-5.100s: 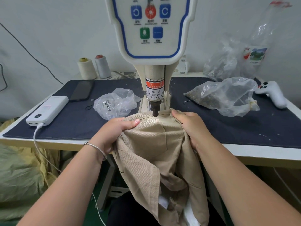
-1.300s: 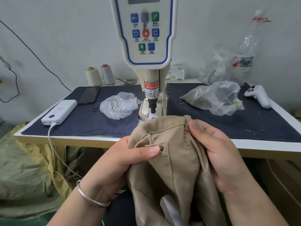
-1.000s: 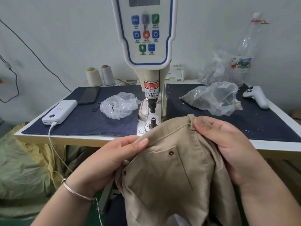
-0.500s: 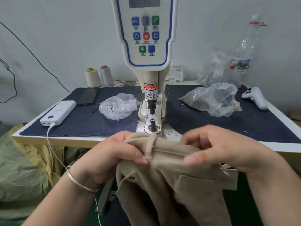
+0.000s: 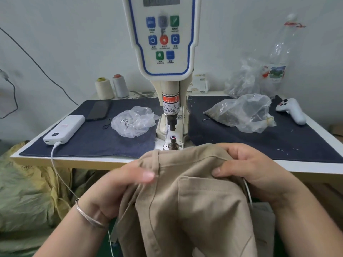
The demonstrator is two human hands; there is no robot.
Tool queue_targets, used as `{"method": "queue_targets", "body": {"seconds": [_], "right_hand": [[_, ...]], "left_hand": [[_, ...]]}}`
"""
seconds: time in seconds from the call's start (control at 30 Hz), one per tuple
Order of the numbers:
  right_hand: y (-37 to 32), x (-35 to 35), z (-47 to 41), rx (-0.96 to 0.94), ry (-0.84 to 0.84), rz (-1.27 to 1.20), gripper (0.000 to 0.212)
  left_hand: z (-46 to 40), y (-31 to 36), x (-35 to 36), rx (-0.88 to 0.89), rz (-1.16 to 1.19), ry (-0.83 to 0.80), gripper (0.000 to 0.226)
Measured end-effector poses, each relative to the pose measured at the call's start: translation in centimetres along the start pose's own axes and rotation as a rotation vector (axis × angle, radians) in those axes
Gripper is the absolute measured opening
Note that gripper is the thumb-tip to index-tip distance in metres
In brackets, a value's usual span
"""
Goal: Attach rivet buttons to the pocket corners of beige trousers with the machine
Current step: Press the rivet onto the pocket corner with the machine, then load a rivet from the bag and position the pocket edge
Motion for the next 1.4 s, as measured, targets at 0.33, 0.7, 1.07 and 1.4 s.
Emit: {"method": "queue_targets", "body": {"seconds": [0.33, 0.7, 1.07, 1.4], "right_hand": [[-0.4, -4.0, 0.8, 0.065, 0.274, 0.432, 0.013], [-1.5, -17.5, 1.3, 0.357, 1.19, 1.224, 0.033], [-2.6, -20.8, -4.9, 0.613, 0.653, 1.369, 0.028], [-2.3, -23.3, -7.1, 0.747, 0.517, 1.462, 0.028]], "left_hand": [[1.0, -2.1, -1.2, 0.027, -0.066, 0.248, 0.063], [-1.1, -3.3, -1.8, 0.026, -0.063, 0.359, 0.063], [-4.9, -1.4, -2.0, 0.031, -0.085, 0.335, 0.046], [-6.2, -2.2, -1.8, -0.002, -0.107, 0.303, 0.035]]}}
Point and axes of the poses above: each hand's wrist, its own z-axis away from the middle knuckle, its own x-axis out of the palm, y = z × x, the point moved 4 cm from there along -z, towards the middle knuckle, and after that the axes turned 13 degrees about -y, right-handed, at the moved point
